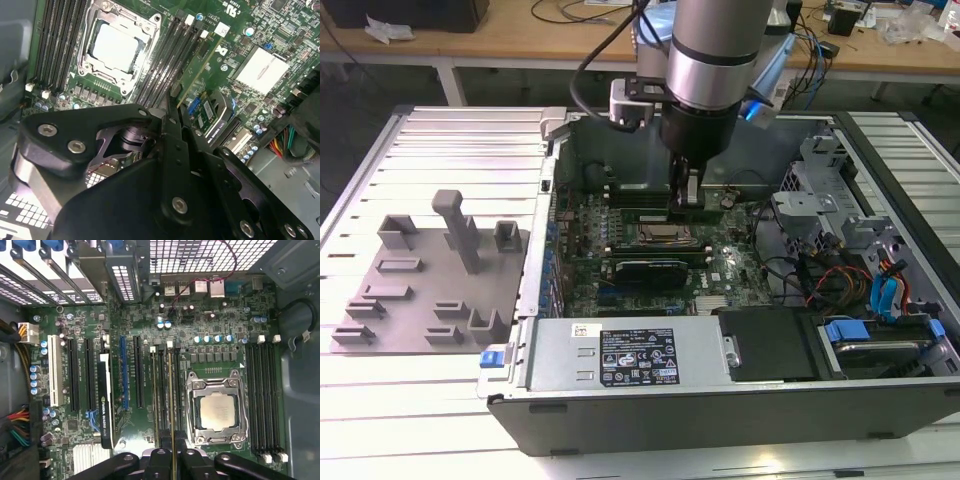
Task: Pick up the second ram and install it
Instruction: 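Insert the second ram into the second slot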
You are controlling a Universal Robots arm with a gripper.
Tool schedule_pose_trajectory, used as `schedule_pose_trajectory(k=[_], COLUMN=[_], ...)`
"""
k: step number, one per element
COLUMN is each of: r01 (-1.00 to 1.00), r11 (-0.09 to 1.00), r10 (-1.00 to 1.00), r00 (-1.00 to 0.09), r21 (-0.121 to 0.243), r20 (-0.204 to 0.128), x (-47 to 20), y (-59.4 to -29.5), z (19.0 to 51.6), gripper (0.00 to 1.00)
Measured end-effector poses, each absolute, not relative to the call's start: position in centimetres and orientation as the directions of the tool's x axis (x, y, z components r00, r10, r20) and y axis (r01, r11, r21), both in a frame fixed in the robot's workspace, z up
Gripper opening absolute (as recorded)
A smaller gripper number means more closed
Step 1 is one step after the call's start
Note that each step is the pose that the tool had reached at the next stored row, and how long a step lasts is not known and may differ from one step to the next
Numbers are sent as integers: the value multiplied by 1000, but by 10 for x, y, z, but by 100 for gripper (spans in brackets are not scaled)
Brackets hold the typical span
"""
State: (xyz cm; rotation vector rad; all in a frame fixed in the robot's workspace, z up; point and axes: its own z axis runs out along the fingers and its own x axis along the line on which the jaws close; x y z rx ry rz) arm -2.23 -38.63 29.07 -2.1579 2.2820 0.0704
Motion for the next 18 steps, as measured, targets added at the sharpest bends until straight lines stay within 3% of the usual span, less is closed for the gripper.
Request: schedule_pose_trajectory(k=[18], r01=[-998], r11=[55], r10=[-998], r00=[-56], r21=[33], r20=[-31], x=[-22], y=[-386], z=[275], gripper=[11])
